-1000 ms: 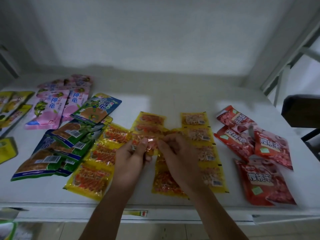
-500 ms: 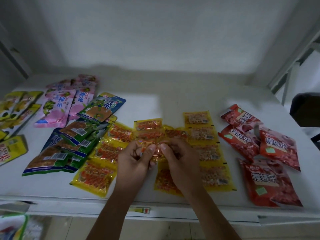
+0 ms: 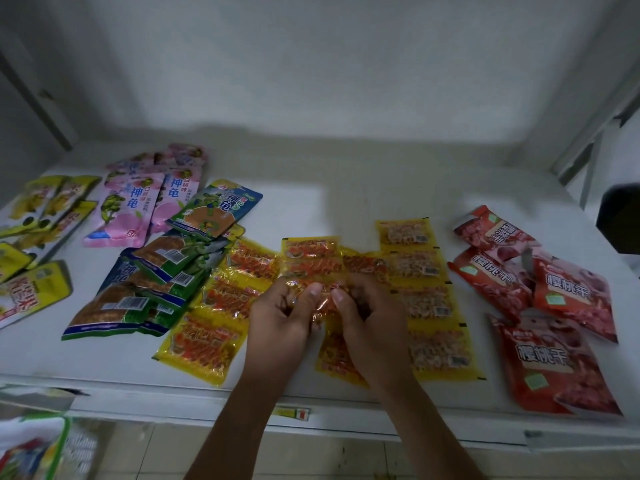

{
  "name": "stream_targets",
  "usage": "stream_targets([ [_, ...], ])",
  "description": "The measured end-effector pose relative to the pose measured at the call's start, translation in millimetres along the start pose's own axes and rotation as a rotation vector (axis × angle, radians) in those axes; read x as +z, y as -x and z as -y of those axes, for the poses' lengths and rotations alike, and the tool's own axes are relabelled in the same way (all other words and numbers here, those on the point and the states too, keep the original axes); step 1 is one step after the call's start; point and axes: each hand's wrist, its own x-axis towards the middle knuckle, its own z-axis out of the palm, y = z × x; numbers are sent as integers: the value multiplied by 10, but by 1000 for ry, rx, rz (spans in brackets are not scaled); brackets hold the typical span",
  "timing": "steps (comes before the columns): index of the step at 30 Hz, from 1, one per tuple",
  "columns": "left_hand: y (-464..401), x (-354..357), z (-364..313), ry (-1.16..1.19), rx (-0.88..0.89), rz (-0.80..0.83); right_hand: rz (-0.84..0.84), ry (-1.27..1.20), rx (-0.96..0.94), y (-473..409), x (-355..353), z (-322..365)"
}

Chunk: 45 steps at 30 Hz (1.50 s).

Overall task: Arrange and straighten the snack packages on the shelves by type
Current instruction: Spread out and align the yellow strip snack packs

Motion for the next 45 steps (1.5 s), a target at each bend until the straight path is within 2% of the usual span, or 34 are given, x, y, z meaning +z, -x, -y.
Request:
stream_targets([
  [4, 10, 12, -18, 39, 12, -37, -17, -6, -3, 7, 4, 66],
  [9, 5, -20, -4, 216, -108, -40, 15, -151, -16, -22, -30, 114],
  [12, -24, -55, -13, 240, -107, 35, 45, -265, 107, -82, -55, 197],
  [15, -4, -35, -82, 190, -85, 165, 104, -280, 273, -183, -70, 241],
  [17, 35, -36, -112, 220, -114, 179, 137, -296, 326, -220, -63, 259],
  [23, -2, -68, -162, 292, -115, 62, 113, -236, 276, -187, -21, 165],
  [25, -34, -74, -123, 227, -68, 4, 117, -213, 244, -172, -13, 165],
  [27, -52, -84, -47, 146, -36, -9, 127, -222, 247, -172, -26, 201],
  [31, -35, -78, -74, 158, -6, -18, 168, -186, 204, -177, -51, 189],
  [36, -29, -50, -24, 122, 61, 13, 131, -98, 175, -158, -45, 177],
  [41, -35, -62, 43, 113, 13, -2, 163, -24, 141, -132, -6, 137],
  [45, -38, -40, 45, 58, 39, -29, 158, -16, 160, -154, 1, 99],
])
